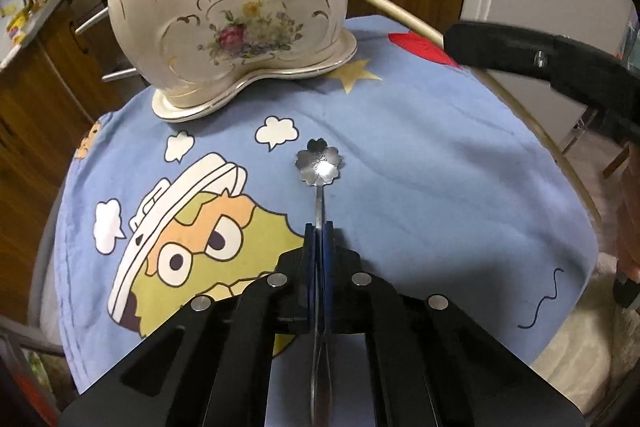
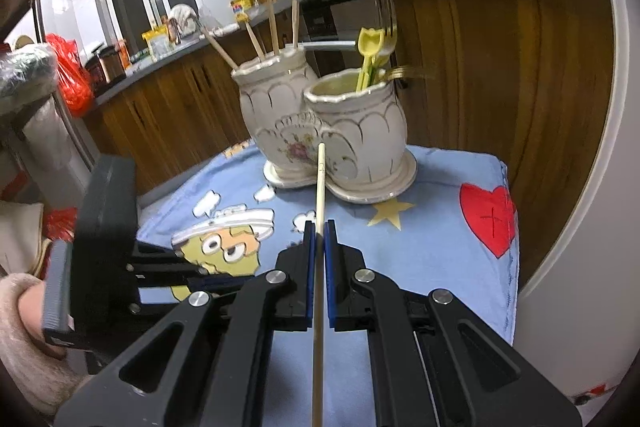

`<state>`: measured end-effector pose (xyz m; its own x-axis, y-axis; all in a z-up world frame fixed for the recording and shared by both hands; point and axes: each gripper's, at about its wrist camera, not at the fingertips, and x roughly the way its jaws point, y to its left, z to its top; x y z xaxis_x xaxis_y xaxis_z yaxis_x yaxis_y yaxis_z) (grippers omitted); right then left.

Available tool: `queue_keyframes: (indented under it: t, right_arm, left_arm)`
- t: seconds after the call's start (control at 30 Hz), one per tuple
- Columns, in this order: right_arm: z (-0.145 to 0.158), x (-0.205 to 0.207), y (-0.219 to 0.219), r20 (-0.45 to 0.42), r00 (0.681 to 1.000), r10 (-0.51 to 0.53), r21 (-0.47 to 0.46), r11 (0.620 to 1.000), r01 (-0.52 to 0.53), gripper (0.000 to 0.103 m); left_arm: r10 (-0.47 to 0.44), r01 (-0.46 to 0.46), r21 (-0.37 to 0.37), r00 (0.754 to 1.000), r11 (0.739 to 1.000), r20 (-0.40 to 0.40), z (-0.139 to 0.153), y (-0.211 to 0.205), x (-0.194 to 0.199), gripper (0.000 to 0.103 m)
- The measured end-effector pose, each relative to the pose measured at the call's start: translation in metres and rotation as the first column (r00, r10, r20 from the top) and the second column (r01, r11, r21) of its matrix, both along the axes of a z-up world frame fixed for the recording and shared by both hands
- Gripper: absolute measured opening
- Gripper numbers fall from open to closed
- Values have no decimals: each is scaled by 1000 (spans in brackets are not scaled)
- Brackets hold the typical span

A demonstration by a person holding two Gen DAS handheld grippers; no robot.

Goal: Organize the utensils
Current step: 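Drop the spoon into the large holder while the right tool drops the chopstick into the small one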

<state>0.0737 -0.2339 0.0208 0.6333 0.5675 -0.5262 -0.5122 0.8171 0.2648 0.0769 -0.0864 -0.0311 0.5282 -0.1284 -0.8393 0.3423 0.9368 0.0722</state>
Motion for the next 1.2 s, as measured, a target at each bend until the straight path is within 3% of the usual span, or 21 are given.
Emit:
queue_keyframes:
  t: [0.13,0.27,0.37,0.53,0.7,0.83,0.93,1.2]
  right_arm:
    - [9,-5,-4,68,998,-16,45,999,13,5]
    - [19,-9,-6,138,989,-46,94,995,33,5]
    - [24,-9,-6,182,981,-68,138,990,43,5]
    - [37,-6,-8,263,955,-133,214,974,77,5]
    - [65,12,-11,329,918,-221,287,950,126,5]
    - [82,38,-2,340,913,-225,300,946,121,5]
    - [91,60,12,357,909,-217,300,948,108,5]
    - [88,107,39,356,908,-219,305,946,109,5]
  left_arm:
    - [-25,32,-61,993,998,113,10,12,-14,4]
    - [-14,57,-169,970,984,244,32,33,-29,4]
    - [16,66,-229,940,971,340,48,44,-32,4]
    - [98,85,-337,867,938,489,72,74,-39,4]
    - [146,108,-405,824,908,548,99,88,-15,4]
    - [172,133,-436,789,890,591,123,96,6,4]
    - [184,150,-464,780,873,598,137,100,30,4]
    - [218,162,-487,744,858,632,153,99,81,4]
